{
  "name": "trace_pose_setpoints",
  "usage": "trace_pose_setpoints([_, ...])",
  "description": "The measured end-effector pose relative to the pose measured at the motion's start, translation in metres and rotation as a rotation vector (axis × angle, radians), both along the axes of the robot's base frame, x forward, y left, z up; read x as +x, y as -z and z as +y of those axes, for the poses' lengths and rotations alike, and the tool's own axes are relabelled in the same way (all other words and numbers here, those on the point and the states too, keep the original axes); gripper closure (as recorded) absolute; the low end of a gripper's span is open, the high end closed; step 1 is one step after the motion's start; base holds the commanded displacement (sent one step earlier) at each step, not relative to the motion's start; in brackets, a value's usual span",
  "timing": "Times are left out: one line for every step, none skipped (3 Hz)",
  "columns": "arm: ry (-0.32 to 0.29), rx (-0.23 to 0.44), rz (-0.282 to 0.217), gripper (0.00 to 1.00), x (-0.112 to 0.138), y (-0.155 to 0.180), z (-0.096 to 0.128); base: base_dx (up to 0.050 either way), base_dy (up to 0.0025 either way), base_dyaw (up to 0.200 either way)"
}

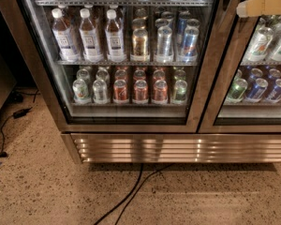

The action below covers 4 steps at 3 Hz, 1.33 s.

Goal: Open left fridge door

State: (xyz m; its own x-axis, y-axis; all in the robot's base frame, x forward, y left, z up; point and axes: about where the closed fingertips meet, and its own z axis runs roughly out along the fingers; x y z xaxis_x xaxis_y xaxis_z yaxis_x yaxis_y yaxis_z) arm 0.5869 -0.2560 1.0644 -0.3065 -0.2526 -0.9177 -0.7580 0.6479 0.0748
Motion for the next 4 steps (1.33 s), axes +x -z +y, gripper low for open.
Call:
trace_pose_setpoints([0.0,0.0,0.0,0.37,0.0,0.0,0.0,0.0,0.0,0.0])
trace_pose_setpoints([0.015,-0.048,-0.025,0.39,0.014,0.003,0.002,0.0,0.0,0.0])
trace_pose_setpoints([0.039,-0.092,-0.068,0.31,0.03,0.002,0.002,0.0,0.0,0.0])
trace_pose_setpoints([0.095,-0.142,-0.134,0.15,0.042,-0.002,0.0,0.0,0.0,0.0])
